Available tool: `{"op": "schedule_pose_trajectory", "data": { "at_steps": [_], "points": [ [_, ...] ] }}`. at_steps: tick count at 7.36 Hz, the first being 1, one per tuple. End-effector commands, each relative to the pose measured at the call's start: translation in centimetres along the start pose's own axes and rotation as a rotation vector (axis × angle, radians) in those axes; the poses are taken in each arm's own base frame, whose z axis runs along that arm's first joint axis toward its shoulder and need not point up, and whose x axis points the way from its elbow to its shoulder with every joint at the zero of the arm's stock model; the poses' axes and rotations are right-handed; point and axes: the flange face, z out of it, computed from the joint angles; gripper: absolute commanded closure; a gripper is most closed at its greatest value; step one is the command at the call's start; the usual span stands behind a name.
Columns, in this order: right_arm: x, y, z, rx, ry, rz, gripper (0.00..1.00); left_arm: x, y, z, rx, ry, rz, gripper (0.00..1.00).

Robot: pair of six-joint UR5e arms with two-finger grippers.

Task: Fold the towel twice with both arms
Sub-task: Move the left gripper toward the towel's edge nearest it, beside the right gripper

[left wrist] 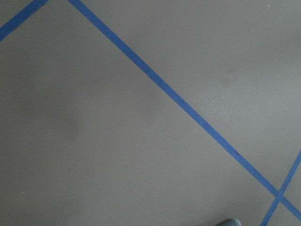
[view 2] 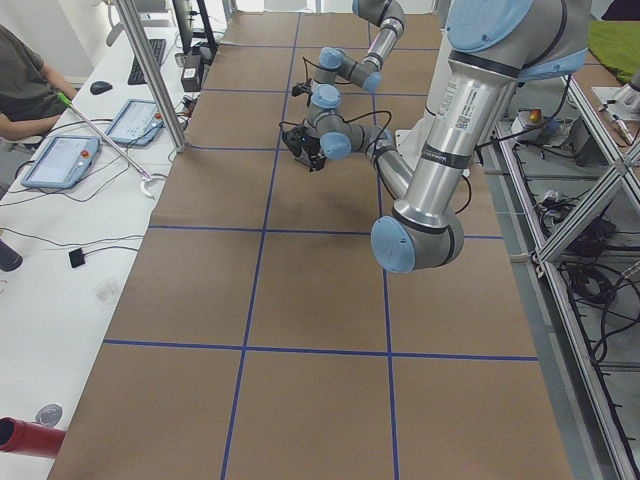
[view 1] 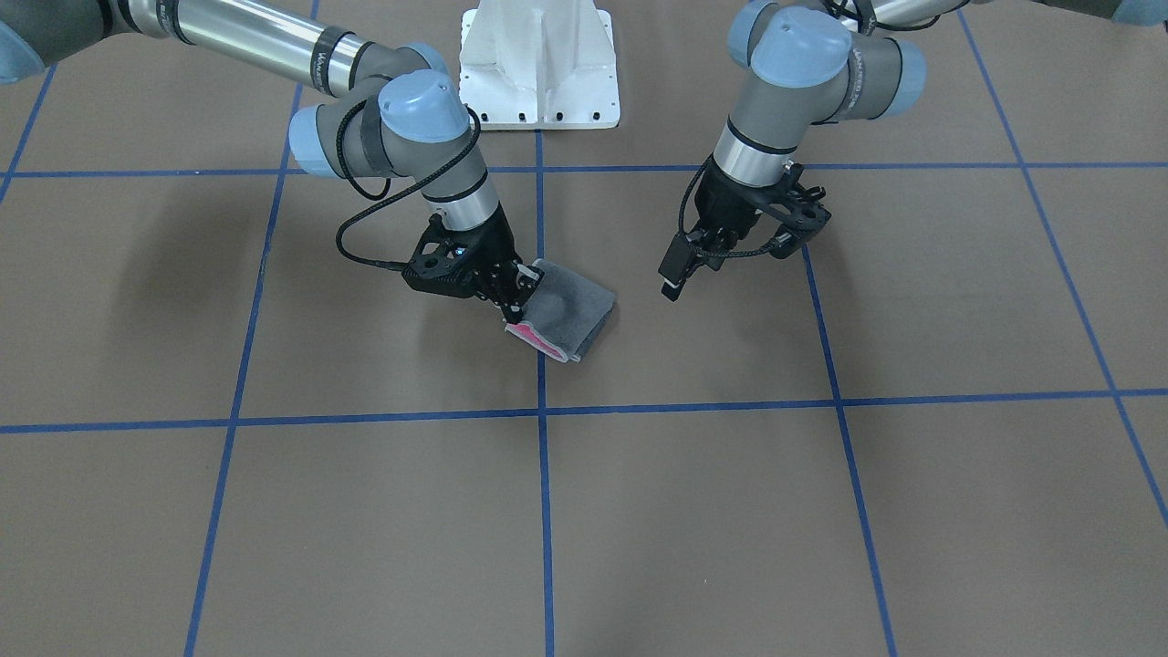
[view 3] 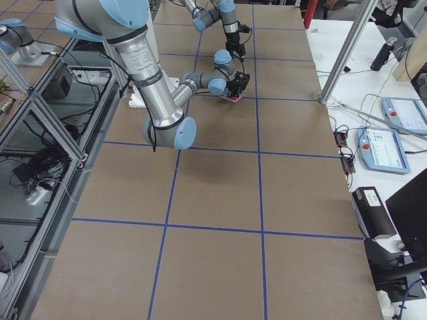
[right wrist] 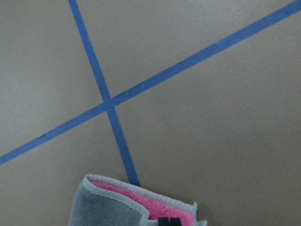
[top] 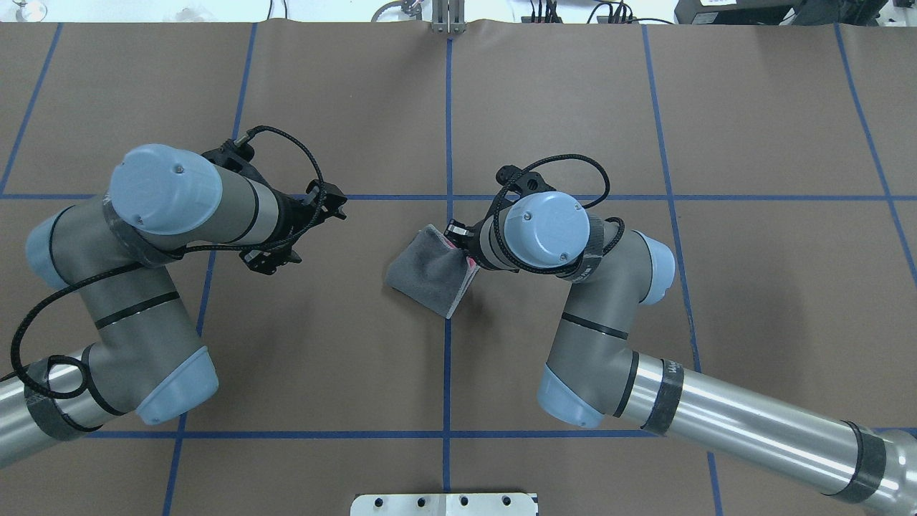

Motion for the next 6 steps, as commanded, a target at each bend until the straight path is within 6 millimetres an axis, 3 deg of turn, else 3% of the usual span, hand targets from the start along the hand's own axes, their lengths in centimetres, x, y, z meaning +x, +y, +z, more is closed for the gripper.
{"op": "schedule_pose_trajectory", "data": {
  "at_steps": [1,3,5,6],
  "points": [
    [0.2,-0.6,0.4,0.008,0.014,-0.010,1.00,0.0,0.0,0.0,0.001,0.000,-0.002,0.00],
    [-0.2,-0.5,0.4,0.007,0.009,-0.010,1.00,0.3,0.6,0.2,-0.006,0.003,-0.023,0.00],
    [-0.3,-0.5,0.4,0.007,0.008,-0.010,1.00,6.8,3.4,2.2,-0.032,0.035,-0.109,0.00],
    [-0.3,-0.5,0.4,0.007,0.008,-0.010,1.00,7.7,4.0,2.8,-0.040,0.047,-0.110,0.01]
  ]
}}
